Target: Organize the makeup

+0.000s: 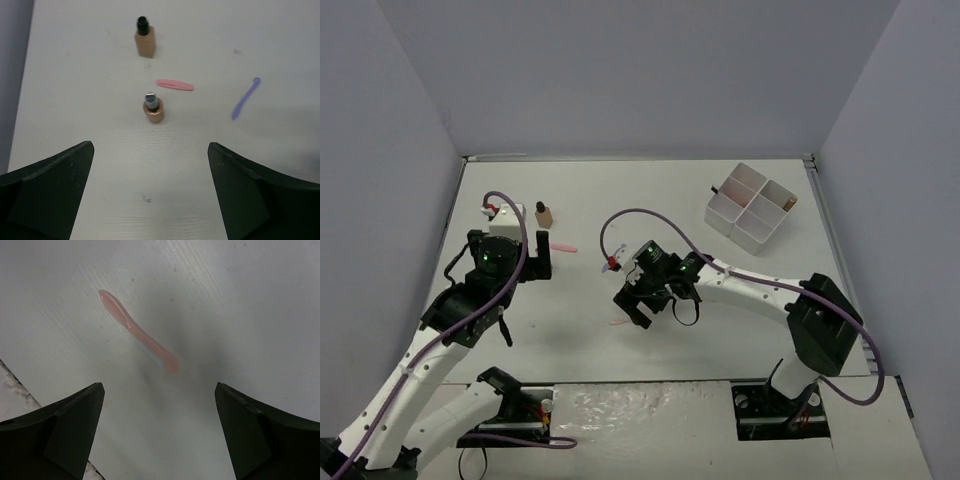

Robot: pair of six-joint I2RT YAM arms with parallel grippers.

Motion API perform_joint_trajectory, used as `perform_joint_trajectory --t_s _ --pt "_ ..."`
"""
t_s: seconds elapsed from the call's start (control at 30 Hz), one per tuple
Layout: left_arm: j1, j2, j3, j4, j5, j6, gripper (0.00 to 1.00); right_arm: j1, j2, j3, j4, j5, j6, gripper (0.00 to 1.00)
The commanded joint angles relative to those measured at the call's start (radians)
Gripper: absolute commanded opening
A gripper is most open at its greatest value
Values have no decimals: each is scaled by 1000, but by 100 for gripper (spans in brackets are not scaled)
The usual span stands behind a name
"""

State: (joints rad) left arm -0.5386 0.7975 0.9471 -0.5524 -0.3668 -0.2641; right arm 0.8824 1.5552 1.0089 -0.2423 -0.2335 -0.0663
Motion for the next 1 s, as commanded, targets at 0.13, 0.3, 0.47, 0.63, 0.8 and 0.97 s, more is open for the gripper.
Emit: perform_joint_trajectory --t_s 0.13,0.3,0.47,0.63,0.8,0.97 --pt "205 -81 -54 -59 -1 -29 97 104 248 229 -88 62 -175 79" --pt "207 -115 -108 -11 -7 -25 97 112 322 271 -131 64 -206 68" --pt "215 -95 -108 -14 -53 -13 97 116 356 266 -171 48 -218 62" --pt "227 -84 -106 -15 -47 -13 97 119 361 237 -193 46 -215 47" --pt "235 -81 -106 -14 -45 -12 97 119 359 225 -197 48 -214 16" --pt "236 -90 -107 -12 -44 -12 97 108 344 250 -193 86 -201 0"
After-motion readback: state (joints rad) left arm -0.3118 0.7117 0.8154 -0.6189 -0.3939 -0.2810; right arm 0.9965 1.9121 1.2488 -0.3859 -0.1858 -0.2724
